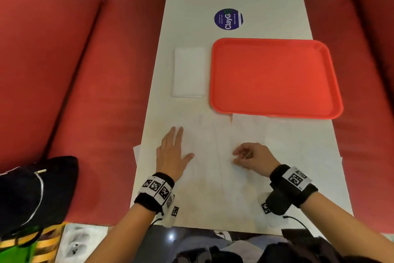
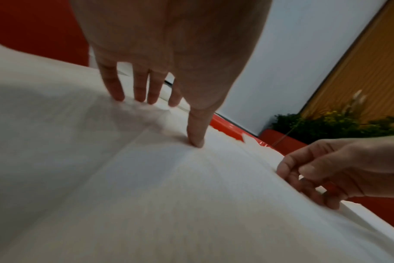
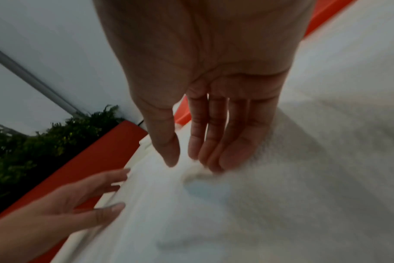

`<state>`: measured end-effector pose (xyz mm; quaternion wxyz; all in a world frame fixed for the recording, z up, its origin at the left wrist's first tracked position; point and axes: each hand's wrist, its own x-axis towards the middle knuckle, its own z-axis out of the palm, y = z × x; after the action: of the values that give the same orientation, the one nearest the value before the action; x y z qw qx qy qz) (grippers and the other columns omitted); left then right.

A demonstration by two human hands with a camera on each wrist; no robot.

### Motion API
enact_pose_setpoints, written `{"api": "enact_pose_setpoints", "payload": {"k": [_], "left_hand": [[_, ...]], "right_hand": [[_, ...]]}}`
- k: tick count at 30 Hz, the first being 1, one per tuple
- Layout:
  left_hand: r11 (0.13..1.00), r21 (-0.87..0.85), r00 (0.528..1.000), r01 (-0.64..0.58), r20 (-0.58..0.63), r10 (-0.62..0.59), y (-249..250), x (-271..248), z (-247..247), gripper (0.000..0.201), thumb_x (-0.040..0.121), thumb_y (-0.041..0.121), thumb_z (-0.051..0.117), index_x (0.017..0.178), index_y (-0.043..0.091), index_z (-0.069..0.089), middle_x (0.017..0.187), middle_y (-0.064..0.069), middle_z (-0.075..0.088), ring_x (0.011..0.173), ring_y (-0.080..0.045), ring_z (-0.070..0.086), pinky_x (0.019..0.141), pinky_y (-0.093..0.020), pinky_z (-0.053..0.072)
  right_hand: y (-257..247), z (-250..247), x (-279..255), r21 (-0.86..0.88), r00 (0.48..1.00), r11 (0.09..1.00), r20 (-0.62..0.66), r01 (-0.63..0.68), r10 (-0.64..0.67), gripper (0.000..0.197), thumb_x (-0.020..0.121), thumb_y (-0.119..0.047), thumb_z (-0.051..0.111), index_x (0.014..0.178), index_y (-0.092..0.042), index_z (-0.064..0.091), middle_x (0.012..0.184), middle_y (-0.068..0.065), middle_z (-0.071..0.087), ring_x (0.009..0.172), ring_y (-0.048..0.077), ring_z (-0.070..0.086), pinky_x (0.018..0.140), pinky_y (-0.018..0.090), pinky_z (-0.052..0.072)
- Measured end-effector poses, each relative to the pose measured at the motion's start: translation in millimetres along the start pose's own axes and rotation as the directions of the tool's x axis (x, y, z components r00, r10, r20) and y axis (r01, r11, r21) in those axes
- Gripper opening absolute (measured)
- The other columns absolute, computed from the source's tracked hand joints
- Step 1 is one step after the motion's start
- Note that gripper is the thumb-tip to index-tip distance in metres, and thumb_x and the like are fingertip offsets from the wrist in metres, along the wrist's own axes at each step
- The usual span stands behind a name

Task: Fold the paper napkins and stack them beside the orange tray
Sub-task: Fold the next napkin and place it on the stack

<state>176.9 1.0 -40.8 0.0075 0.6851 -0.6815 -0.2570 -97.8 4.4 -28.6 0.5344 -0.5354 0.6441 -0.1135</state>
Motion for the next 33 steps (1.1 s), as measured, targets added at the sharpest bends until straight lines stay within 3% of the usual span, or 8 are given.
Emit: {"api": "enact_pose_setpoints", "payload": {"k": [5,9,13,17,20,22,28,33], "left_hand": [[1.000,0.029,1.000,0.010,0.017,-0.011,-2.4,10.0,-6.4,0.107,0.080,0.052,0.071,0.156,0.025,0.001,0.163,0.005,0.004,0.141,-0.023,0.019,0.104,-0.042,0.032],[0.997,0.076,0.999,0.017,0.047,-0.021,-2.4,24.4,-18.4,0.114,0.064,0.057,0.081,0.153,0.024,0.017,0.150,0.001,0.026,0.129,-0.025,0.028,0.100,-0.039,0.034],[0.997,-0.071,1.000,0.021,-0.003,-0.022,-0.1,25.5,-21.8,0.102,0.055,0.048,0.090,0.138,0.022,0.038,0.131,-0.001,0.038,0.119,-0.023,0.035,0.097,-0.037,0.039],[0.977,-0.159,0.985,-0.139,-0.128,0.119,12.6,1.3,-18.1,0.065,0.070,0.052,0.079,0.118,0.022,0.048,0.114,0.002,0.042,0.104,-0.019,0.045,0.087,-0.036,0.046],[0.976,-0.116,0.982,-0.185,0.025,0.189,34.5,-25.2,-4.9,0.054,0.075,0.065,0.065,0.102,0.022,0.046,0.102,0.005,0.043,0.094,-0.017,0.048,0.081,-0.036,0.047],[0.991,-0.026,0.984,-0.131,0.115,0.133,42.0,-30.1,5.9,0.062,0.074,0.068,0.063,0.106,0.018,0.045,0.105,0.002,0.045,0.097,-0.019,0.047,0.085,-0.038,0.046],[0.999,0.020,0.992,-0.048,0.114,0.046,47.3,-27.9,14.9,0.031,0.083,0.037,0.058,0.097,0.009,0.052,0.110,-0.005,0.044,0.103,-0.024,0.044,0.088,-0.037,0.045],[0.967,-0.255,0.998,0.002,0.059,0.014,40.7,-27.5,3.6,0.017,0.079,0.018,0.063,0.072,0.007,0.052,0.090,-0.003,0.049,0.082,-0.019,0.052,0.075,-0.029,0.049]], "right_hand": [[6.9,5.0,3.1,-0.064,0.997,0.996,-0.048,0.059,-0.062,0.013,0.078,-0.018,0.078,0.083,-0.025,0.069,0.072,-0.006,0.063,0.056,-0.003,0.056,0.065,0.022,0.048],[8.3,5.3,3.2,-0.089,0.994,0.993,-0.074,0.076,-0.083,0.012,0.078,-0.015,0.076,0.082,-0.025,0.070,0.070,-0.007,0.063,0.058,0.004,0.056,0.067,0.025,0.050],[7.8,7.1,2.5,-0.089,0.992,0.993,-0.096,0.074,-0.083,0.013,0.078,-0.014,0.075,0.081,-0.025,0.069,0.070,-0.005,0.063,0.058,0.009,0.056,0.066,0.026,0.050],[6.7,7.9,1.3,-0.075,0.993,0.995,-0.088,0.072,-0.079,0.014,0.078,-0.014,0.075,0.080,-0.025,0.068,0.071,-0.004,0.063,0.059,0.009,0.055,0.066,0.025,0.049],[6.8,8.2,1.8,-0.110,0.992,0.991,-0.101,0.070,-0.082,0.015,0.078,-0.013,0.074,0.079,-0.026,0.068,0.069,-0.006,0.063,0.059,0.009,0.055,0.064,0.023,0.047],[5.5,9.4,2.6,-0.122,0.991,0.990,-0.110,0.065,-0.079,0.014,0.078,-0.013,0.073,0.079,-0.026,0.068,0.069,-0.005,0.063,0.058,0.009,0.056,0.063,0.022,0.046],[3.4,12.8,-0.1,-0.143,0.986,0.987,-0.138,0.078,-0.098,0.008,0.079,-0.010,0.072,0.085,-0.016,0.071,0.068,-0.006,0.059,0.061,0.005,0.050,0.059,0.011,0.039],[1.8,12.8,-0.1,-0.135,0.987,0.989,-0.138,0.059,-0.078,0.010,0.080,-0.010,0.070,0.083,-0.020,0.070,0.070,-0.006,0.060,0.061,0.006,0.051,0.063,0.018,0.043]]}}
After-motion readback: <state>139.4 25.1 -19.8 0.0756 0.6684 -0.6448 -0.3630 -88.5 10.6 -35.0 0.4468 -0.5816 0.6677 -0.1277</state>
